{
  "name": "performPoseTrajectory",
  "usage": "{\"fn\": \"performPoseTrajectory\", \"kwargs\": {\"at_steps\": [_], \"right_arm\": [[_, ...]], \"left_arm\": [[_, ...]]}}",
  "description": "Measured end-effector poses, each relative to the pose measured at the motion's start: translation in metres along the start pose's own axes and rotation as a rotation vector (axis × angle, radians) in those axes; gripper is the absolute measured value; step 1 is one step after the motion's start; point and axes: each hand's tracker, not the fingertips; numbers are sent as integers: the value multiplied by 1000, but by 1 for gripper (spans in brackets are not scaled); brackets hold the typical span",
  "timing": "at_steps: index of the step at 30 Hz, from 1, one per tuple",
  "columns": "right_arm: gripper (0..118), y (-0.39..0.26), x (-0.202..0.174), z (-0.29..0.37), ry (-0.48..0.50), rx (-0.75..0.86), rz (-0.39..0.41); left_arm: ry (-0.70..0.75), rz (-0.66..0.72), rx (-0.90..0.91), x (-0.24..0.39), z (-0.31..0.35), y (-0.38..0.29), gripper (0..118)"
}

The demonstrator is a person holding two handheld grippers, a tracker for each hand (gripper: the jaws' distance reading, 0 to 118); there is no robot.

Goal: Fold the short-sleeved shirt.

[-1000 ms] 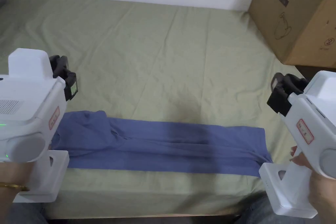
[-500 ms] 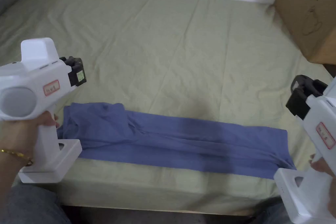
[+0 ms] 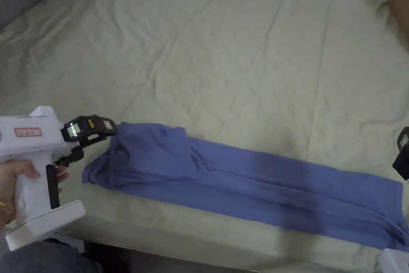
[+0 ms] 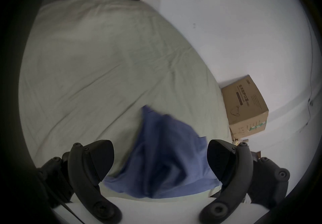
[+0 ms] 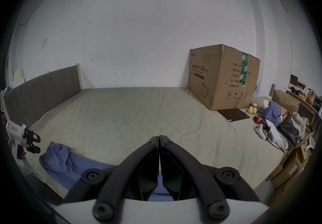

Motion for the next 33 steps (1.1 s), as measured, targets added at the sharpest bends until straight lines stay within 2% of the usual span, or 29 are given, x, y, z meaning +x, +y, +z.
{"fn": "performPoseTrajectory", "kwargs": {"at_steps": [4,8,10,13,15,16,20,21,25,33], "right_arm": [[0,1,-4,-8,4,-21,6],[0,1,-7,-14,11,-40,4],[0,0,-10,-14,14,-45,10],[0,-2,-12,-13,22,-51,12],[0,-4,-12,-12,23,-55,10],[0,-5,-12,-11,23,-56,9],[0,-9,-8,-6,23,-64,9],[0,-10,-7,-4,22,-65,9],[0,-11,-1,0,20,-61,-4],[0,-15,11,19,4,-25,-43]], "left_arm": [[14,27,-22,-14,-8,-11,111],[-129,86,-53,-9,-16,-22,111],[-139,96,-67,-6,-24,-26,105],[-146,107,-84,-1,-34,-32,63],[-97,103,-104,3,-42,-39,23],[-40,82,-93,6,-45,-42,14],[41,88,-50,25,-44,-47,10],[90,32,-50,35,-41,-47,10],[268,-380,-24,95,-22,-51,9],[360,-900,97,228,7,-98,9]]}}
